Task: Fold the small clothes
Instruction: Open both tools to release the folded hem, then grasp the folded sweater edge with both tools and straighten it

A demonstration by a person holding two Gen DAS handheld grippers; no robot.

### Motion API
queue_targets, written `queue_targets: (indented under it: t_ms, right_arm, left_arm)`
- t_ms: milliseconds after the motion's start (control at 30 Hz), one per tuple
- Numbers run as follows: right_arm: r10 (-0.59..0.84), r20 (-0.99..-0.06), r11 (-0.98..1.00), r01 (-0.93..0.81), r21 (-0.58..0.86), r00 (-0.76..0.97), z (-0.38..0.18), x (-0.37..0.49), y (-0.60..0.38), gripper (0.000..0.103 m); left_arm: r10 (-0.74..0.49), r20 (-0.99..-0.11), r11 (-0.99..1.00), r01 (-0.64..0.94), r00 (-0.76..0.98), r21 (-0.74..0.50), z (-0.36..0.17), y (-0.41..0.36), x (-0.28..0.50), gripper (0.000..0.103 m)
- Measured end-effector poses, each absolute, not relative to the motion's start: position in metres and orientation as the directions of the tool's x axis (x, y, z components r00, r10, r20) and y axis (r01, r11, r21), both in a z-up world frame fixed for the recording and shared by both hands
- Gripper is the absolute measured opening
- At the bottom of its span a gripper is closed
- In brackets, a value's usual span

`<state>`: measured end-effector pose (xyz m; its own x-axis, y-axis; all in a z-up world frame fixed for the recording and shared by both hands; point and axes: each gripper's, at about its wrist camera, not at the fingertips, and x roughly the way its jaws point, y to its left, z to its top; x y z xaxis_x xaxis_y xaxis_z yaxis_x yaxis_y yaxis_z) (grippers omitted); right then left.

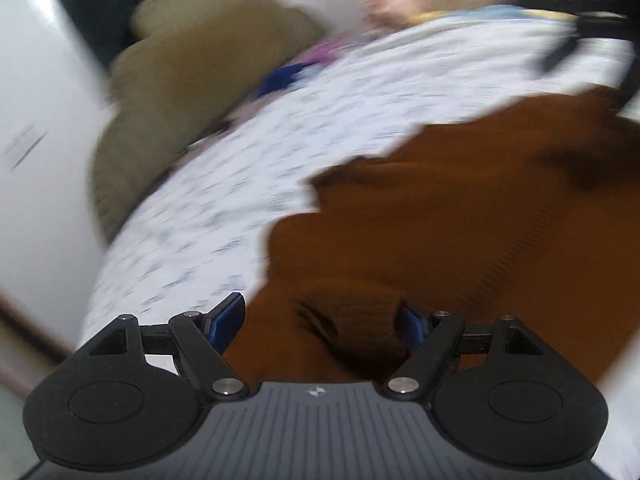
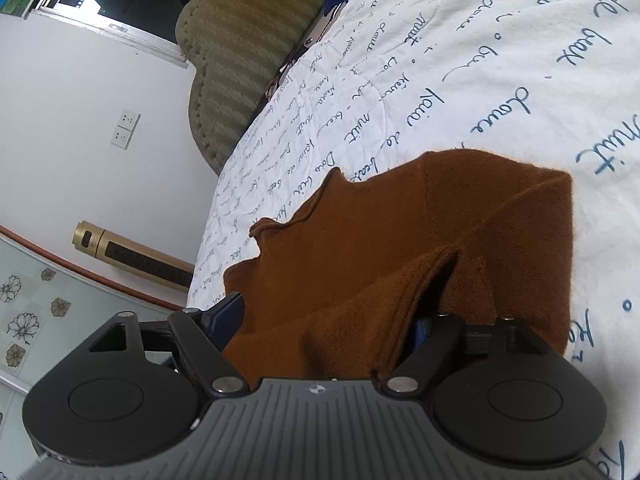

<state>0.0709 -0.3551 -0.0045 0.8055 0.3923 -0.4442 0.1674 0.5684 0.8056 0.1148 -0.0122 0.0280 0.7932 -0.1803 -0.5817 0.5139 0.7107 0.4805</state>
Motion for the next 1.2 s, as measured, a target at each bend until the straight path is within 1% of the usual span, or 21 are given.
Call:
queue_targets:
  t_ms: [67,100,167,200,267,367,433,500,567,633,733,800,867,900,933,967,1000,1033,1100,1167,1200]
  right_arm:
    - [0.382,-0.4,0.528,0.158,0.834,0.833,-0.002,0.071,-0.364,0.081]
    - [0.373,-0.367,0.488,0.156,0.859,0.852,-0.003,0.071,-0.371,0.082]
    - [0.332,-0.305,0.393,0.163,0.905,0.892,-0.008,0.068,-0.385,0.089]
    - [0.302,-0.291,0.369,0.17,0.914,0.908,-0.011,0.066,-0.39,0.089]
    - [0.236,-0.315,0.387,0.208,0.898,0.919,-0.012,0.061,-0.396,0.089]
    - [0.198,-0.35,0.479,0.221,0.85,0.916,-0.007,0.049,-0.392,0.089]
    - [0.195,-0.363,0.546,0.206,0.812,0.911,-0.001,0.04,-0.385,0.089]
    - [0.172,-0.386,0.63,0.2,0.75,0.906,0.008,0.033,-0.372,0.089]
    - [0.161,-0.413,0.694,0.194,0.693,0.896,0.016,0.032,-0.362,0.089]
    - [0.186,-0.431,0.737,0.164,0.655,0.883,0.023,0.037,-0.35,0.09]
    - [0.2,-0.476,0.802,0.136,0.581,0.857,0.028,0.046,-0.325,0.091]
    - [0.204,-0.494,0.828,0.121,0.548,0.845,0.029,0.05,-0.31,0.091]
    - [0.235,-0.5,0.829,0.097,0.551,0.833,0.026,0.053,-0.3,0.092]
    - [0.25,-0.504,0.823,0.092,0.56,0.827,0.023,0.053,-0.296,0.092]
    - [0.26,-0.509,0.819,0.092,0.567,0.82,0.019,0.055,-0.293,0.092]
    - [0.263,-0.517,0.818,0.097,0.568,0.814,0.016,0.054,-0.29,0.092]
    - [0.26,-0.526,0.82,0.102,0.563,0.81,0.012,0.054,-0.288,0.092]
    - [0.254,-0.533,0.826,0.106,0.554,0.807,0.009,0.054,-0.286,0.092]
    - [0.242,-0.539,0.837,0.108,0.536,0.807,0.008,0.05,-0.286,0.092]
    - [0.234,-0.538,0.839,0.112,0.533,0.81,0.009,0.048,-0.288,0.092]
    - [0.228,-0.536,0.837,0.118,0.534,0.813,0.01,0.046,-0.29,0.092]
  left_arm:
    - [-0.095,-0.57,0.811,0.395,0.816,0.43,0.037,-0.008,0.144,0.079]
    - [-0.071,-0.579,0.859,0.346,0.812,0.378,0.044,-0.003,0.157,0.078]
    - [-0.083,-0.599,0.923,0.289,0.796,0.256,0.058,0.015,0.174,0.078]
    - [-0.09,-0.608,0.943,0.264,0.789,0.203,0.063,0.024,0.179,0.078]
    - [-0.099,-0.613,0.961,0.234,0.784,0.144,0.07,0.038,0.18,0.078]
    - [-0.101,-0.608,0.964,0.227,0.787,0.135,0.07,0.057,0.169,0.078]
    - [-0.135,-0.603,0.956,0.263,0.786,0.129,0.067,0.066,0.155,0.078]
    - [-0.184,-0.605,0.935,0.328,0.775,0.136,0.062,0.068,0.142,0.078]
    - [-0.244,-0.614,0.884,0.432,0.75,0.176,0.058,0.064,0.124,0.078]
    - [-0.275,-0.6,0.807,0.52,0.751,0.281,0.052,0.051,0.104,0.078]
    - [-0.307,-0.58,0.624,0.62,0.754,0.476,0.037,0.021,0.071,0.078]
    - [-0.305,-0.551,0.506,0.622,0.777,0.598,0.021,-0.002,0.055,0.08]
    - [-0.275,-0.52,0.451,0.586,0.809,0.673,0.006,-0.025,0.054,0.081]
    - [-0.255,-0.515,0.458,0.571,0.819,0.681,0.002,-0.034,0.06,0.081]
    - [-0.238,-0.518,0.486,0.562,0.822,0.669,0.0,-0.039,0.069,0.086]
    - [-0.215,-0.52,0.534,0.545,0.827,0.646,0.002,-0.043,0.082,0.092]
    - [-0.19,-0.515,0.588,0.516,0.836,0.622,0.006,-0.042,0.097,0.094]
    - [-0.157,-0.499,0.649,0.47,0.852,0.598,0.014,-0.039,0.114,0.094]
    - [-0.04,-0.458,0.766,0.321,0.888,0.557,0.029,-0.027,0.144,0.094]
    - [0.061,-0.455,0.85,0.193,0.889,0.49,0.046,-0.008,0.169,0.093]
    - [0.078,-0.467,0.88,0.159,0.881,0.448,0.054,0.003,0.176,0.093]
